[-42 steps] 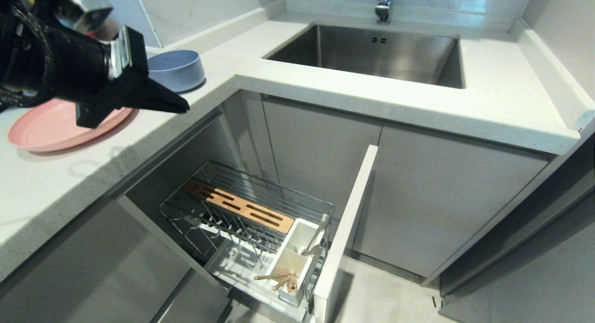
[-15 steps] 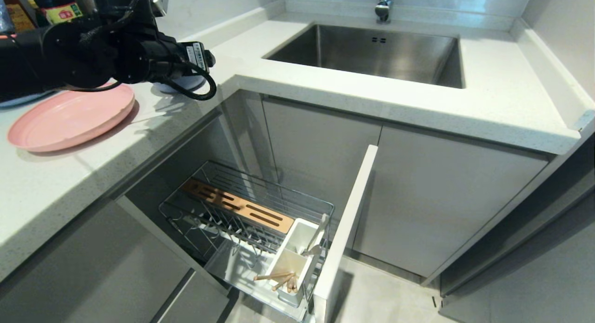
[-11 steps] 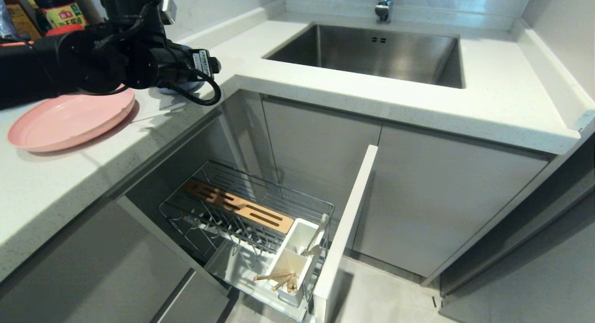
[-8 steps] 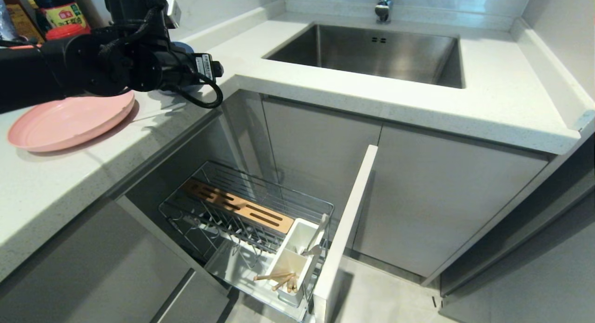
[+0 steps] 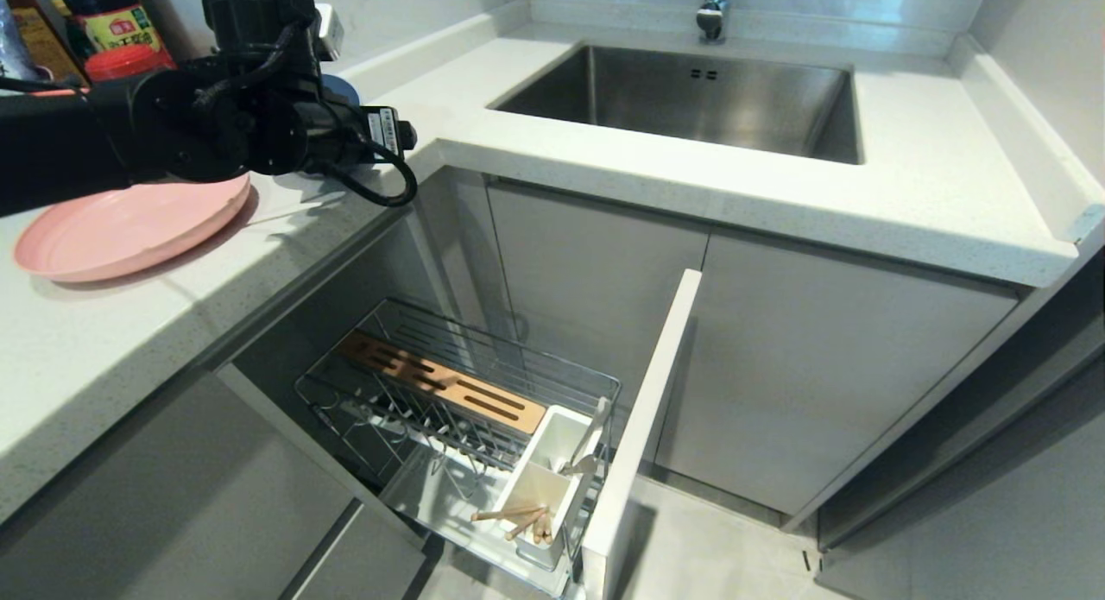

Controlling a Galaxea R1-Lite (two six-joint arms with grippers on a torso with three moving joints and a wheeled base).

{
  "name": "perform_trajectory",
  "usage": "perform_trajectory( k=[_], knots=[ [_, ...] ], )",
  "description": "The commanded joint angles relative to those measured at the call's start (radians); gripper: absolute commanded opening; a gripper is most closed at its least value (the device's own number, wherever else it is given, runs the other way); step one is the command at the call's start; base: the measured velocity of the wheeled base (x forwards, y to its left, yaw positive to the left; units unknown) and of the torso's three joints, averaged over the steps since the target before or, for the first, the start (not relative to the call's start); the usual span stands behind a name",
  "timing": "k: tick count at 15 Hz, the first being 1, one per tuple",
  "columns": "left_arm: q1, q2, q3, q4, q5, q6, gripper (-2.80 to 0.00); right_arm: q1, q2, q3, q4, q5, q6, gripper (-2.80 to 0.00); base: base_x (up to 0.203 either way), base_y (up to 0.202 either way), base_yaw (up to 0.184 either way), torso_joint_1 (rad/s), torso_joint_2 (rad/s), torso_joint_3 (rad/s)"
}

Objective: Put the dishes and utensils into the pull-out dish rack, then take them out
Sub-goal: Pick up the bowl and place it in the cupboard

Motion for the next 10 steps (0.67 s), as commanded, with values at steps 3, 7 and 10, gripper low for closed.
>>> perform_trajectory(
  k=[3,7,10],
  knots=[
    [0.000,0.001,0.000,0.001,0.004,0.003,-2.80,0.000,0.000,0.000,0.000,-0.001,-0.001,-2.80,0.000,0.000,0.000,0.000,0.00,0.000],
    [-0.001,-0.002,0.001,0.005,0.004,0.002,-2.80,0.000,0.000,0.000,0.000,0.000,-0.001,-2.80,0.000,0.000,0.000,0.000,0.00,0.000],
    [-0.003,-0.006,0.002,0.006,0.004,-0.003,-2.80,0.000,0.000,0.000,0.000,0.000,-0.001,-2.80,0.000,0.000,0.000,0.000,0.00,0.000]
  ],
)
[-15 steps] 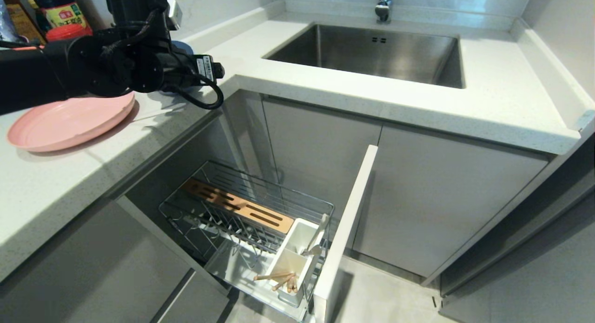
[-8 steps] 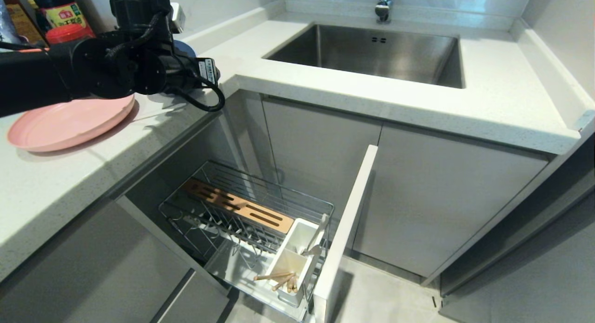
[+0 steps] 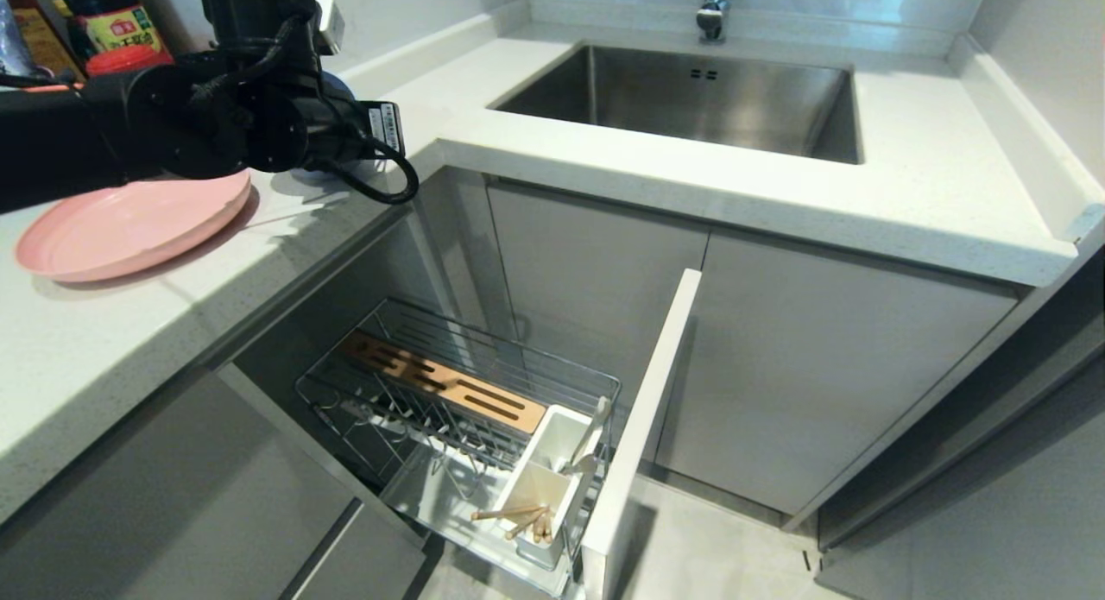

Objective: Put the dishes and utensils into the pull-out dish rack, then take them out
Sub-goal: Pick up the bowl and place it in the cupboard

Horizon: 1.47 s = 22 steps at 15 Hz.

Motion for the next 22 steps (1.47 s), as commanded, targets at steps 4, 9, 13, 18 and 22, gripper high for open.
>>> perform_trajectory(
  k=[4,9,13,18,22],
  knots=[
    [-0.005,-0.052,0.001,0.023,0.003,-0.016,-2.80,0.001,0.000,0.000,0.000,0.000,-0.001,-2.80,0.000,0.000,0.000,0.000,0.00,0.000],
    [-0.011,-0.191,0.007,0.063,0.046,-0.082,-2.80,0.001,0.000,0.000,0.000,0.000,-0.001,-2.80,0.000,0.000,0.000,0.000,0.00,0.000],
    [-0.040,-0.312,0.044,0.073,0.098,-0.137,-2.80,0.001,0.000,0.000,0.000,0.000,-0.001,-2.80,0.000,0.000,0.000,0.000,0.00,0.000],
    [-0.251,-0.402,0.127,0.056,0.104,-0.248,-2.80,0.001,0.000,0.000,0.000,0.000,-0.001,-2.80,0.000,0.000,0.000,0.000,0.00,0.000],
    [-0.424,-0.491,0.384,-0.112,0.102,-0.267,-2.80,0.001,0.000,0.000,0.000,0.000,-0.001,-2.80,0.000,0.000,0.000,0.000,0.00,0.000]
  ],
)
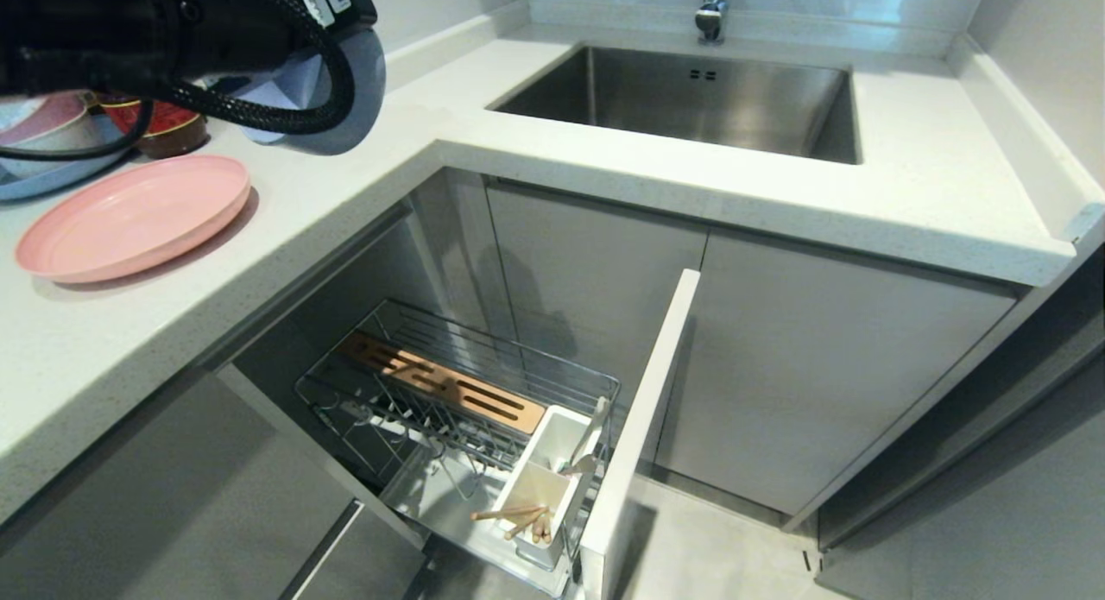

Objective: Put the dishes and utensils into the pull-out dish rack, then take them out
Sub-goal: Pick up the bowl and place it in the cupboard

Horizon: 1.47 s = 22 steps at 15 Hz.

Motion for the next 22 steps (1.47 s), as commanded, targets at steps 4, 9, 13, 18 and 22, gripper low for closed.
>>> perform_trajectory(
  k=[4,9,13,18,22],
  knots=[
    [-0.044,-0.054,0.374,-0.356,-0.003,-0.062,-2.80,-0.001,0.000,0.000,0.000,0.000,-0.001,-2.80,0.000,0.000,0.000,0.000,0.00,0.000],
    [-0.040,0.027,0.640,-0.605,-0.139,-0.423,-2.80,-0.001,0.000,0.000,0.000,0.000,-0.001,-2.80,0.000,0.000,0.000,0.000,0.00,0.000],
    [-0.034,0.151,0.671,-0.669,-0.147,-0.602,-2.80,-0.001,0.000,0.000,0.000,0.000,-0.001,-2.80,0.000,0.000,0.000,0.000,0.00,0.000],
    [0.025,0.319,0.703,-0.863,-0.143,-0.709,-2.80,-0.001,0.000,0.000,0.000,0.000,-0.001,-2.80,0.000,0.000,0.000,0.000,0.00,0.000],
    [0.083,0.451,0.739,-1.155,-0.145,-0.719,-2.80,-0.001,0.000,0.000,0.000,0.000,-0.001,-2.80,0.000,0.000,0.000,0.000,0.00,0.000]
  ],
)
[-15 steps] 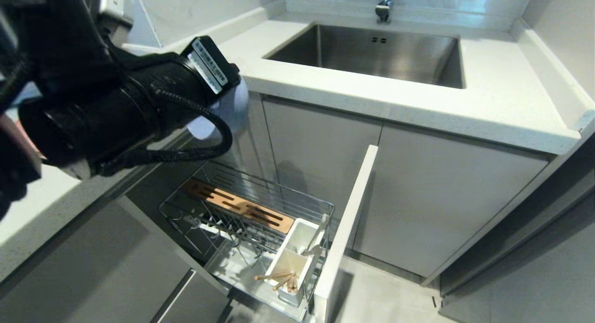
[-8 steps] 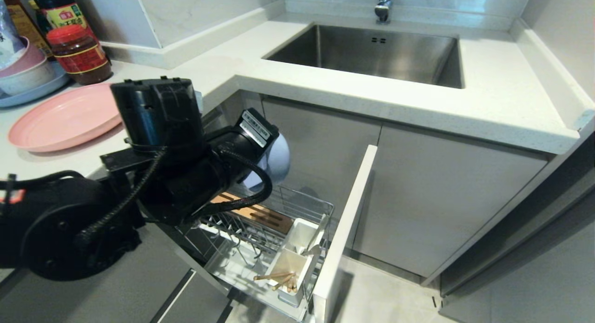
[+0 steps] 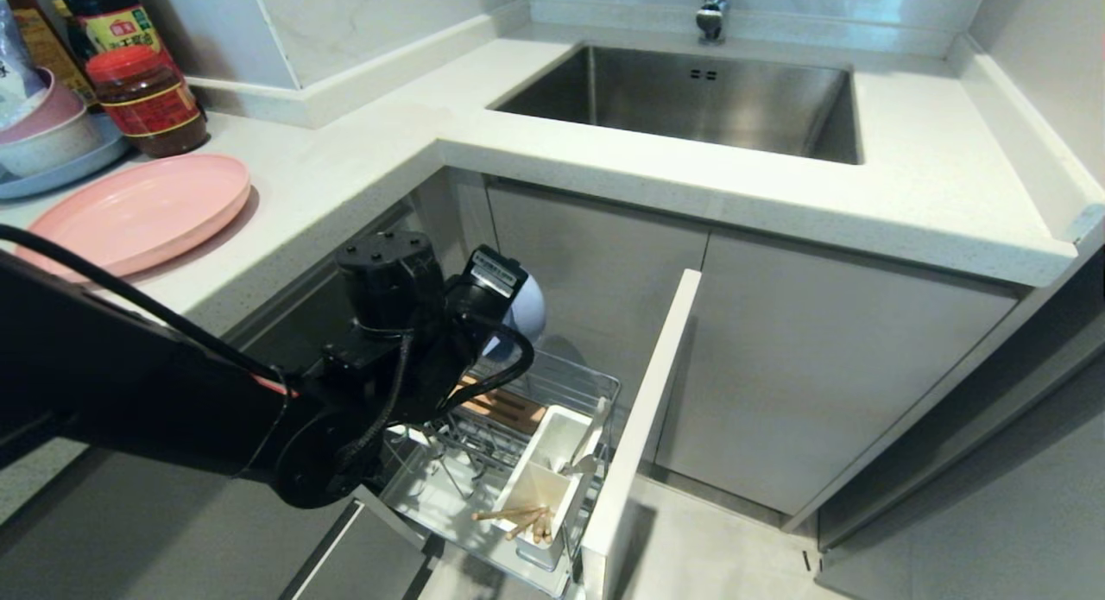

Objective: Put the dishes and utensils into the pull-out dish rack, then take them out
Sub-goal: Pick up the bowl and place it in the cupboard

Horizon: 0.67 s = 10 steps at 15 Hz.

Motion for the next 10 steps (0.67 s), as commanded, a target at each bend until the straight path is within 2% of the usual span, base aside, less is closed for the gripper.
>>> perform_trajectory(
  k=[1,3,10],
  knots=[
    [0.019,0.089,0.019,-0.130,0.000,-0.007,-2.80,0.000,0.000,0.000,0.000,0.000,-0.001,-2.80,0.000,0.000,0.000,0.000,0.00,0.000],
    [0.030,0.148,0.034,-0.262,-0.003,-0.008,-2.80,0.000,0.000,0.000,0.000,0.000,-0.001,-2.80,0.000,0.000,0.000,0.000,0.00,0.000],
    [0.041,0.260,0.030,-0.299,-0.011,-0.052,-2.80,0.000,0.000,0.000,0.000,0.000,-0.001,-2.80,0.000,0.000,0.000,0.000,0.00,0.000]
  ],
)
